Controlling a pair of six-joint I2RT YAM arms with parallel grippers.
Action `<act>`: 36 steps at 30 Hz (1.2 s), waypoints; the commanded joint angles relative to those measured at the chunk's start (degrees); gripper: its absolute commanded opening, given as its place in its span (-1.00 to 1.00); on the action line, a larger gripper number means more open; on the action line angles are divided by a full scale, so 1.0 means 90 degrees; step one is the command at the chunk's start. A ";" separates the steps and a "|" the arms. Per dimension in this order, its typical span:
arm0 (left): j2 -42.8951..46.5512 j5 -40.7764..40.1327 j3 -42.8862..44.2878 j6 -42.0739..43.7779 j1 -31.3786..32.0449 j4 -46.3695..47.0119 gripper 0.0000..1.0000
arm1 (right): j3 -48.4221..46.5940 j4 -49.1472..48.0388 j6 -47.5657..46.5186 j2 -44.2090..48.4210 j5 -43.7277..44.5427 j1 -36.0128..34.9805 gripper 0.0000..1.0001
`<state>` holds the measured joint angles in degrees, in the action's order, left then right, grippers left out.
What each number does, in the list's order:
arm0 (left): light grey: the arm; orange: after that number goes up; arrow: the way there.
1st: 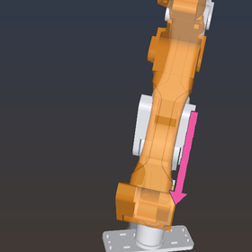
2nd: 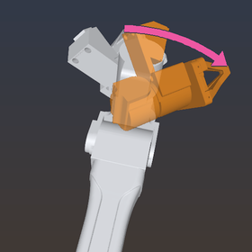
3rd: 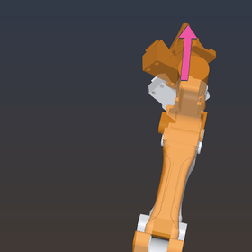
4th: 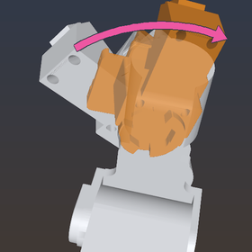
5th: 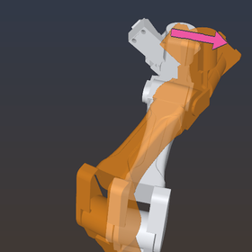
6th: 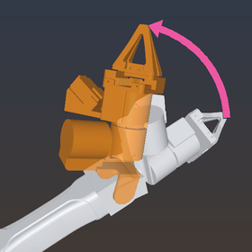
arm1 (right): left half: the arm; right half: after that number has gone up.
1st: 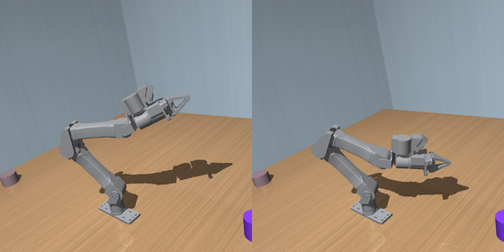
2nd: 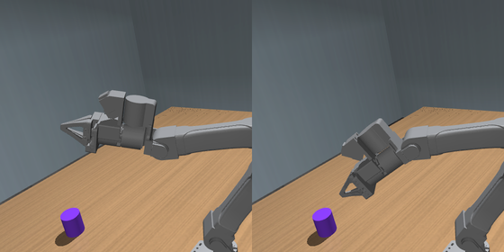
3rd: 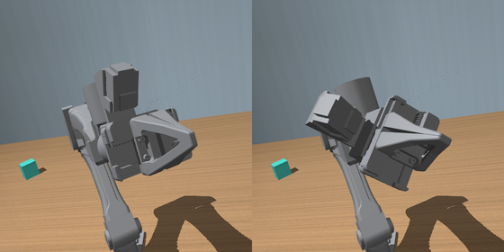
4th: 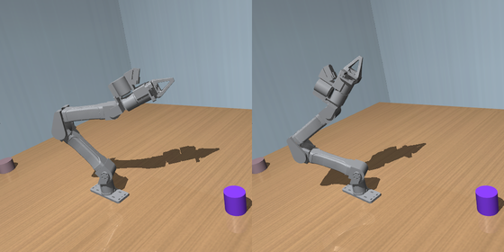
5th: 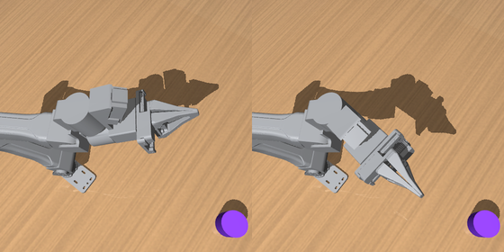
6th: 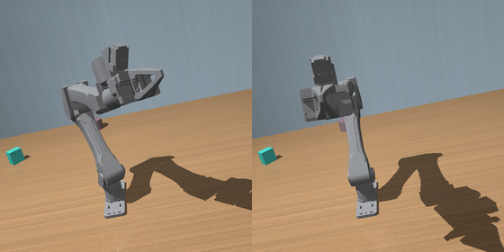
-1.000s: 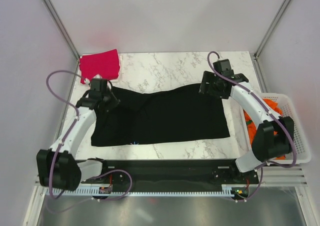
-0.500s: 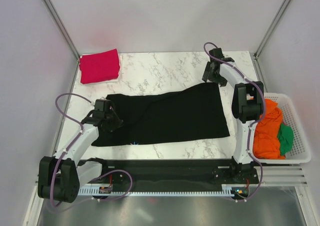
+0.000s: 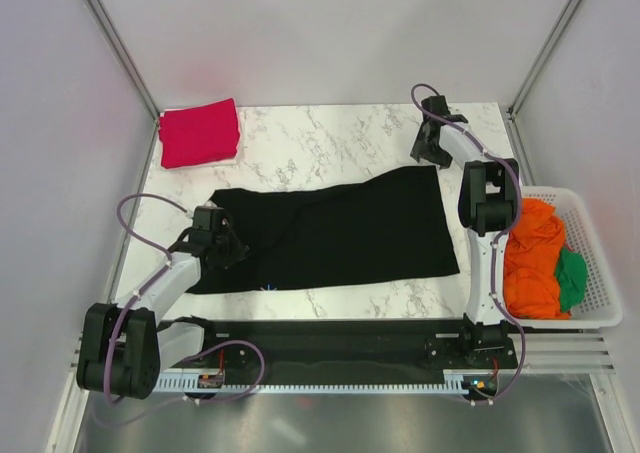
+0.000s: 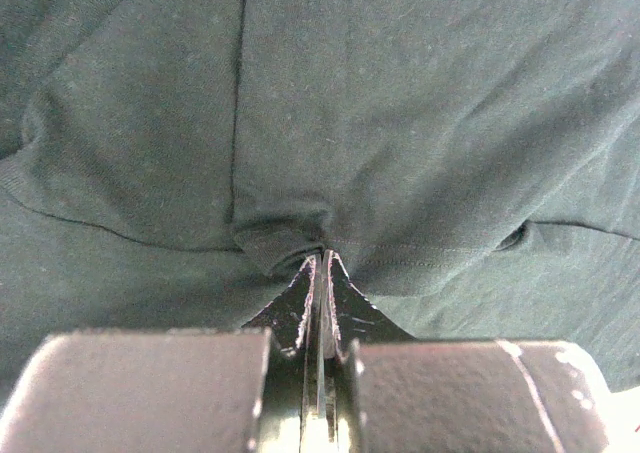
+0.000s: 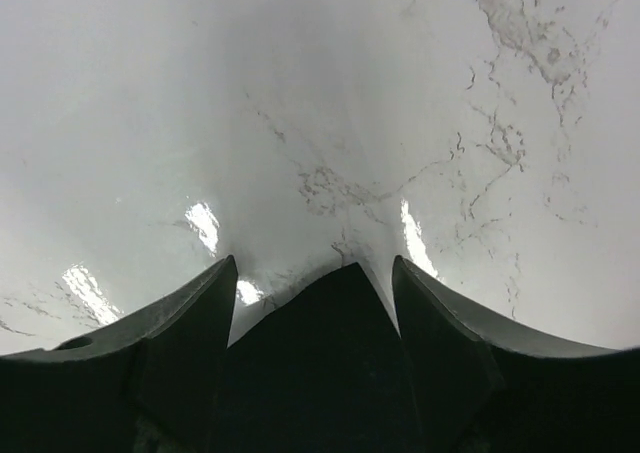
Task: Fold and stack the t-shirts
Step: Fold the tshirt
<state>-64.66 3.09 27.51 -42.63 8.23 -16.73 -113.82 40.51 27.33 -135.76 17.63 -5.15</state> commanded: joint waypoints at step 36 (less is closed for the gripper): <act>-0.0491 0.0047 0.1094 -0.0234 0.0013 0.0003 -0.96 | 0.1758 -0.0527 0.0127 0.2195 0.0240 -0.0034 -0.44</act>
<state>-69.60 3.55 37.54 -43.09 8.23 -17.19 -98.78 35.81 29.19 -116.68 20.91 -5.63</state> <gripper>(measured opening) 0.025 0.169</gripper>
